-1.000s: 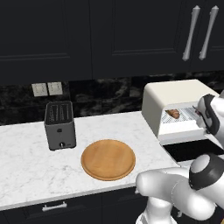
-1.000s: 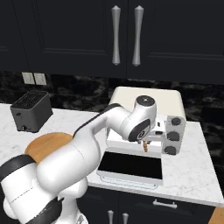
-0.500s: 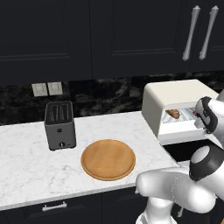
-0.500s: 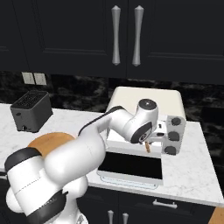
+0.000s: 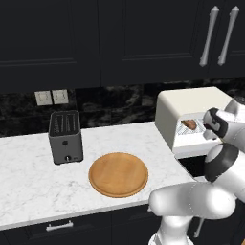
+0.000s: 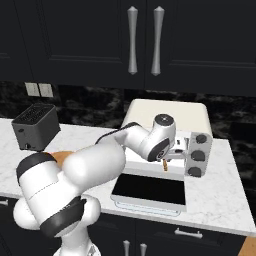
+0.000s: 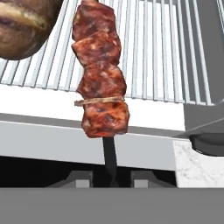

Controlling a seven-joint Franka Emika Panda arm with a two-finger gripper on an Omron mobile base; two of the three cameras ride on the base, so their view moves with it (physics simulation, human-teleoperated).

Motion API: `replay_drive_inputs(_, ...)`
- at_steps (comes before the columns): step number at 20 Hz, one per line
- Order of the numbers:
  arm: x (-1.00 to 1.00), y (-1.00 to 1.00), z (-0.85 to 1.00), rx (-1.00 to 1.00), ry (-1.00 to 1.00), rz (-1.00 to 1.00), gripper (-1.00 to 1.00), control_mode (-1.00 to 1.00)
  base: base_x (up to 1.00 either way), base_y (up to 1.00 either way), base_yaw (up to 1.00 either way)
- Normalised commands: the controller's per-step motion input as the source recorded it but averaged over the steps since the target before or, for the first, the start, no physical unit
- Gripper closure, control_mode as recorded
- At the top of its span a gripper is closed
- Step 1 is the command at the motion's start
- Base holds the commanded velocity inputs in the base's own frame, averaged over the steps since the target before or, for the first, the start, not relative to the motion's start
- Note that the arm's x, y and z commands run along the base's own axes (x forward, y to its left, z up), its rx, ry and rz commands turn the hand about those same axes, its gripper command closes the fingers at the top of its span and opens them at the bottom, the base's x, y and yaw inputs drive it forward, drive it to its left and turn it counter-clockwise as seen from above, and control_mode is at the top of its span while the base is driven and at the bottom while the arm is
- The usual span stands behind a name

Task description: Pick up the kebab skewer and baguette bread, and place them inside the toaster oven. Close the toaster oven door and start by setting the timer.

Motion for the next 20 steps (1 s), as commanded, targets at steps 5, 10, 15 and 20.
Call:
replay_drive_inputs(5,0.36,0.00,0.00,0.00,-0.01,0.00,1.00,-1.00,0.00,0.00,0.00)
replay_drive_inputs(10,0.06,0.00,0.00,0.00,-0.16,0.00,1.00,-1.00,0.00,0.00,0.00)
replay_drive_inputs(15,0.15,0.00,0.00,0.00,-0.16,0.00,1.00,-1.00,0.00,0.00,0.00)
replay_drive_inputs(20,0.51,0.00,0.00,0.00,-0.06,0.00,1.00,-1.00,0.00,0.00,0.00)
